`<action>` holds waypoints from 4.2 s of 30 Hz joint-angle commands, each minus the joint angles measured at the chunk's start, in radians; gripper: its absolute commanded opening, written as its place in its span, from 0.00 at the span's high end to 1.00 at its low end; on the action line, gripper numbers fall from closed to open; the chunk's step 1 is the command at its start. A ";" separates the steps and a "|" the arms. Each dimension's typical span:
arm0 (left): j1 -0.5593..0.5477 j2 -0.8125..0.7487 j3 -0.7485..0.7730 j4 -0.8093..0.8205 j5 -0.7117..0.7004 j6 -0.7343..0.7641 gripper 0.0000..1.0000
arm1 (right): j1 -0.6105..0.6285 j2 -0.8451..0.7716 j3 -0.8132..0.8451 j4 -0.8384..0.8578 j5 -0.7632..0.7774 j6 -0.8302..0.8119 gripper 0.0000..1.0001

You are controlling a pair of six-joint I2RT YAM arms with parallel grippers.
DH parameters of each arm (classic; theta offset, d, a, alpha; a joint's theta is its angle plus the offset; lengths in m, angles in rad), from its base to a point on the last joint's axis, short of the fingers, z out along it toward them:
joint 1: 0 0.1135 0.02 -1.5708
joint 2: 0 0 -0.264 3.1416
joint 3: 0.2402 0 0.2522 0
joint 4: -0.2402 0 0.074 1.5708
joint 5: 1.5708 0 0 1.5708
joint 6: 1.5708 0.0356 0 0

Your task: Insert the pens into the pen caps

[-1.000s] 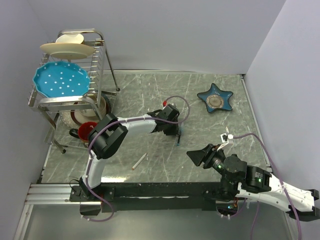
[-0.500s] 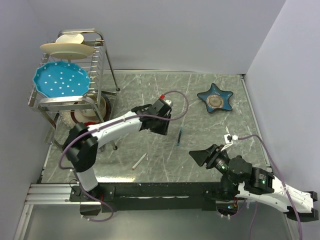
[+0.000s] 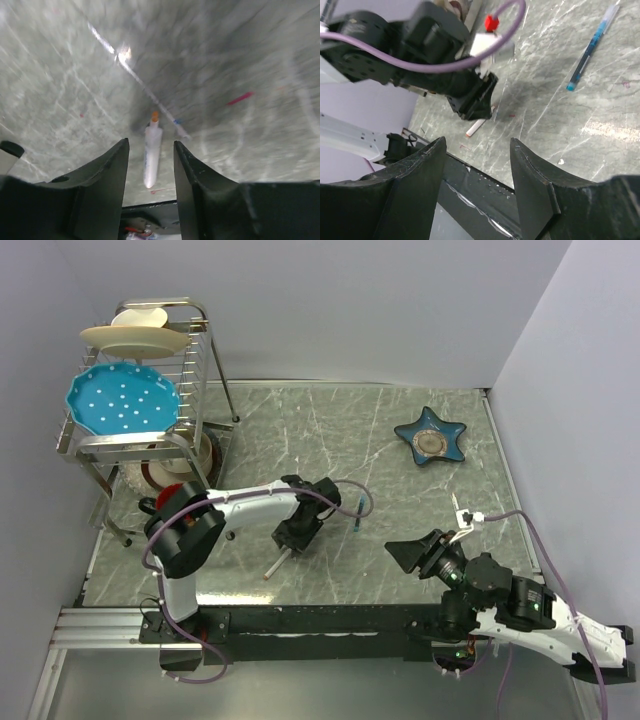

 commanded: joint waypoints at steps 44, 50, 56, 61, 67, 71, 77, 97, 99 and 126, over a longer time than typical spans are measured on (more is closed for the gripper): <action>0.046 -0.562 -0.284 0.737 0.427 -0.229 0.99 | 0.000 0.290 0.007 0.399 -0.136 -0.126 0.39; 0.046 -0.681 -0.360 0.943 0.466 -0.358 0.99 | 0.000 0.339 -0.021 0.578 -0.252 -0.208 0.39; 0.045 -0.725 -0.389 1.043 0.523 -0.422 0.99 | 0.000 0.440 0.029 0.592 -0.245 -0.248 0.40; 0.040 -0.760 -0.407 1.064 0.552 -0.436 0.99 | 0.000 0.506 0.060 0.592 -0.230 -0.268 0.44; 0.037 -0.782 -0.430 1.075 0.581 -0.445 0.99 | 0.000 0.537 0.074 0.616 -0.210 -0.279 0.48; 0.031 -0.774 -0.418 1.034 0.601 -0.410 0.99 | 0.000 0.555 0.089 0.610 -0.187 -0.288 0.53; 0.031 -0.760 -0.401 1.015 0.639 -0.404 0.99 | 0.000 0.555 0.097 0.604 -0.195 -0.308 0.57; 0.023 -0.751 -0.305 0.916 0.626 -0.292 0.42 | 0.000 0.496 0.016 0.671 -0.189 -0.254 1.00; 0.023 -0.739 -0.224 0.760 0.523 -0.236 0.33 | 0.000 0.463 0.019 0.623 -0.167 -0.240 1.00; 0.166 -0.012 0.398 0.050 -0.103 0.636 0.34 | 0.000 -0.032 0.023 0.124 0.024 -0.147 1.00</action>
